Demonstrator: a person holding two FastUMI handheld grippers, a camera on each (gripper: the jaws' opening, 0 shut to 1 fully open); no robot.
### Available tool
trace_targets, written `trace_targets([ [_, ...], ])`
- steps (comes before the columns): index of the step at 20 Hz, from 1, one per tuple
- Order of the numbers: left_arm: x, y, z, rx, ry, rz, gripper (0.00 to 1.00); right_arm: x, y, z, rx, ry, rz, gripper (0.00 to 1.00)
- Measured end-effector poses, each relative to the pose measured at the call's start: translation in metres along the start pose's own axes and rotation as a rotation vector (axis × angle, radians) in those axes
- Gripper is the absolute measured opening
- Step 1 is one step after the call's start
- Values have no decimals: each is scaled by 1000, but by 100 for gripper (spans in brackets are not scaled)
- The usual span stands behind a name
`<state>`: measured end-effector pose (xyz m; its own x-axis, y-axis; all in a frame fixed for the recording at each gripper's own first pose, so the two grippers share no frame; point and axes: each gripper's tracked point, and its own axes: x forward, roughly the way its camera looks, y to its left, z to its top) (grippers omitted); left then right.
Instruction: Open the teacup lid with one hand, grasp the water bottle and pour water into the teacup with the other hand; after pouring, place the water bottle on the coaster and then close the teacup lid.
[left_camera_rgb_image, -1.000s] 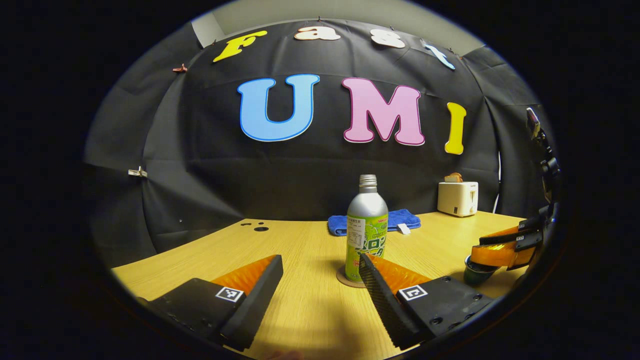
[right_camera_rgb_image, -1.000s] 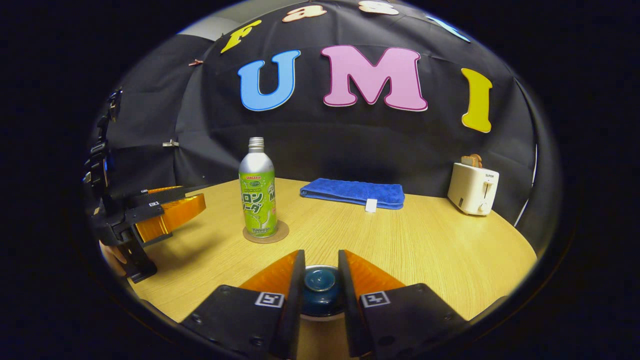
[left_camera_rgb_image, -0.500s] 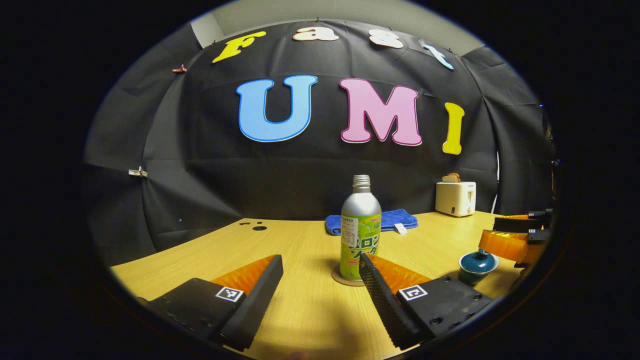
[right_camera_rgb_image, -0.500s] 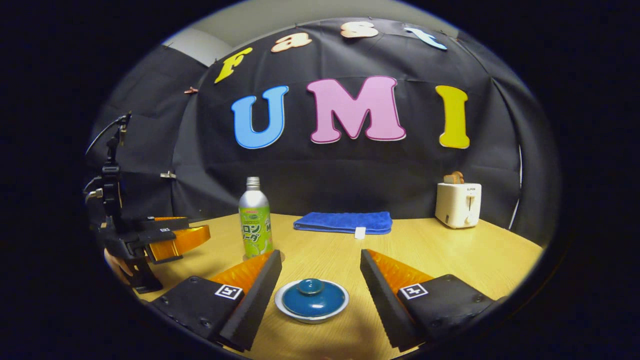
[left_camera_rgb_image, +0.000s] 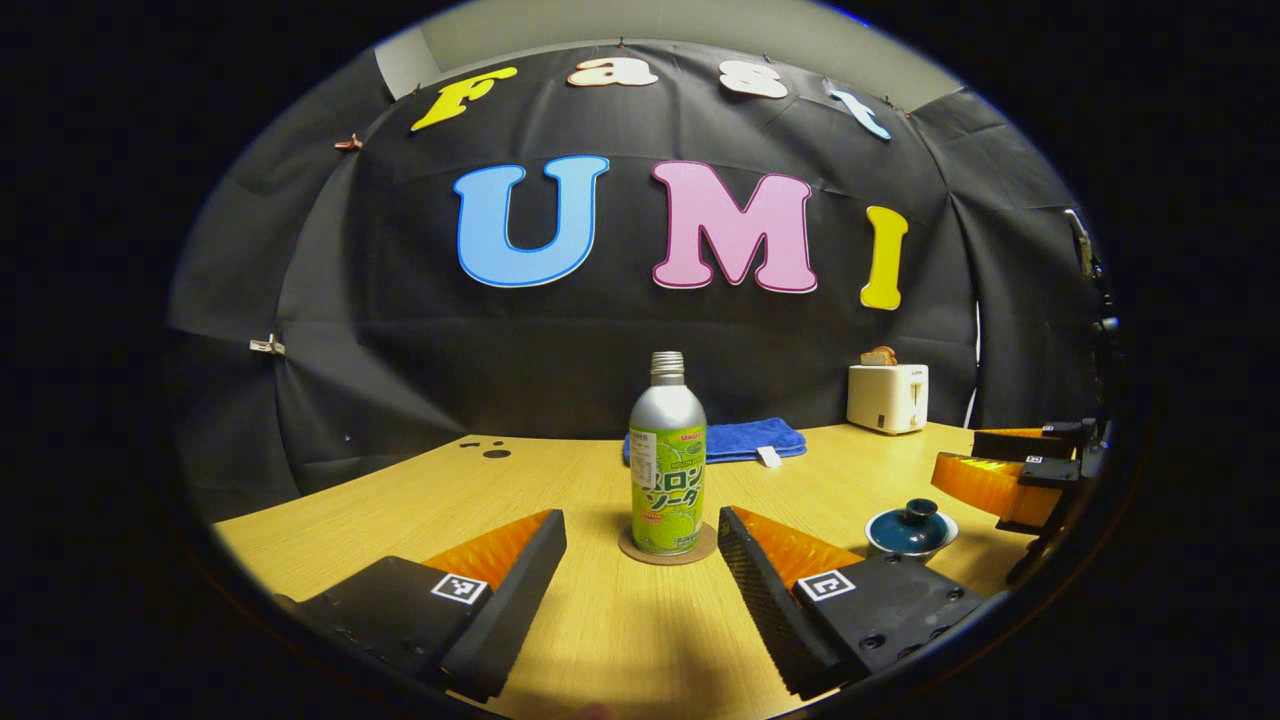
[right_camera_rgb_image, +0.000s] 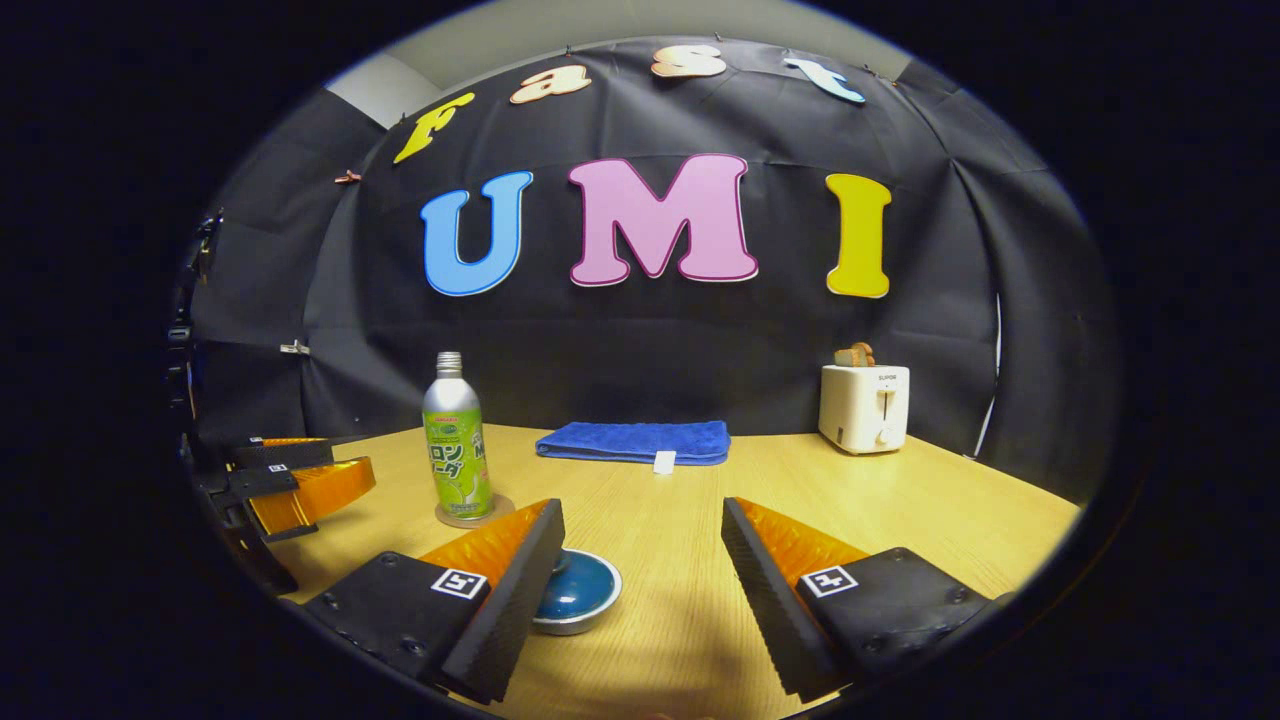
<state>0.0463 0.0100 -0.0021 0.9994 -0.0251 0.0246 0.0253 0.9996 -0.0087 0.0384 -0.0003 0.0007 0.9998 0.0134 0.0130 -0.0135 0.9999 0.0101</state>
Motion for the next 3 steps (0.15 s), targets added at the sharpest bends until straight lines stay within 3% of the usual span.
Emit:
trace_targets([
  [3,3,-3,-5,1,0,1,97,-2,-11,0,-2,-1,-45,98],
])
